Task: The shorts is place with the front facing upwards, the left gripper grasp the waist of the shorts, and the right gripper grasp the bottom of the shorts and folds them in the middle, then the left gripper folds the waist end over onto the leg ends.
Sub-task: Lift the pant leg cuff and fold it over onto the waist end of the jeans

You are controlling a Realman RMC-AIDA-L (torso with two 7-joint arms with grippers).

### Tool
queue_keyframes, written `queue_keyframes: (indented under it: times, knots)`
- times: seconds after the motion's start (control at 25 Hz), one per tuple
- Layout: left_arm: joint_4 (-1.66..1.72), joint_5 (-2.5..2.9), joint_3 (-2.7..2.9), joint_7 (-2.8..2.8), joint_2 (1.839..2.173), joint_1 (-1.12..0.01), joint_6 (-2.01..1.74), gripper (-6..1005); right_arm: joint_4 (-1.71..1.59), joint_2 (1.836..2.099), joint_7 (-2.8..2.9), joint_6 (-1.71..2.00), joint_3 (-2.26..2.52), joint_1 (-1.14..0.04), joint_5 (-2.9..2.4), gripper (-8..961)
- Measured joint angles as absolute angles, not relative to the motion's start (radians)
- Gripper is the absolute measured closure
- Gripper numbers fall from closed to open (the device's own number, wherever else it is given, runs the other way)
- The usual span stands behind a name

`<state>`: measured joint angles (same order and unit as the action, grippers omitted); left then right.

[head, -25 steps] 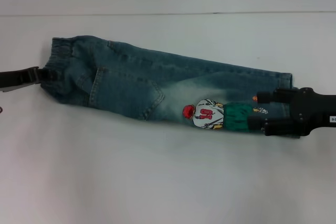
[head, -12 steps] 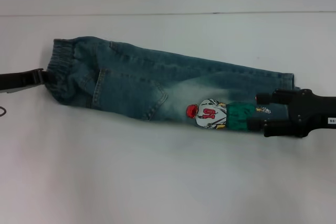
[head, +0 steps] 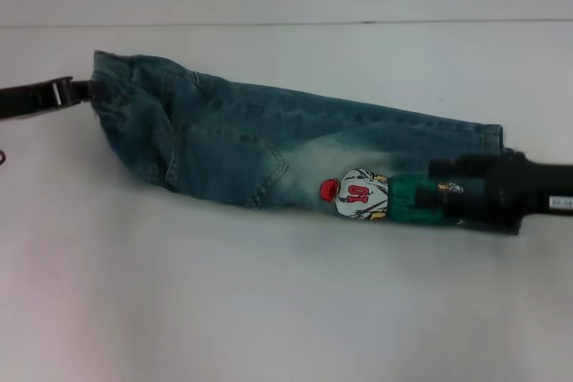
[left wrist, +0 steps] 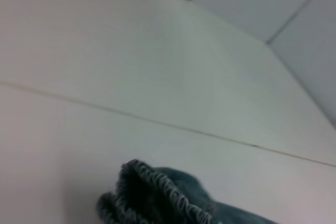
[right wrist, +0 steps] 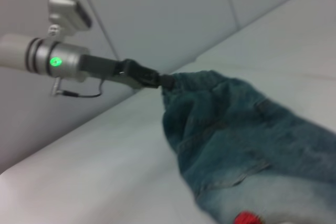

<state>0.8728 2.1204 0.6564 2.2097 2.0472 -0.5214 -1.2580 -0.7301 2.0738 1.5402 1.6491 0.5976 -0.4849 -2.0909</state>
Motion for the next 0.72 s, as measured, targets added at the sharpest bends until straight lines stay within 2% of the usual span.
queue_keyframes:
  times: [0.08, 0.2, 0.4, 0.64, 0.72]
  knots:
    - [0.909, 2.099, 0.657, 2.209, 2.054, -0.521, -1.309, 917, -0.718, 2.08, 1.529, 1.611, 0.578, -0.486, -2.062, 83]
    - [0.942, 2.052, 0.657, 2.21, 2.058, -0.526, -1.367, 917, -0.669, 2.083, 1.514, 1.527, 0.561, -0.489, -1.987, 295]
    - [0.964, 1.952, 0.657, 2.216, 2.059, -0.538, -1.43, 918, -0.501, 2.088, 1.419, 1.342, 0.56, -0.517, -1.852, 539]
    - [0.958, 1.801, 0.66, 2.219, 2.062, -0.552, -1.465, 918, -0.168, 2.098, 1.088, 1.122, 0.56, -0.578, -1.567, 776]
    - [0.957, 1.783, 0.661, 2.219, 2.065, -0.563, -1.479, 918, -0.064, 2.101, 0.974, 1.088, 0.558, -0.614, -1.504, 811]
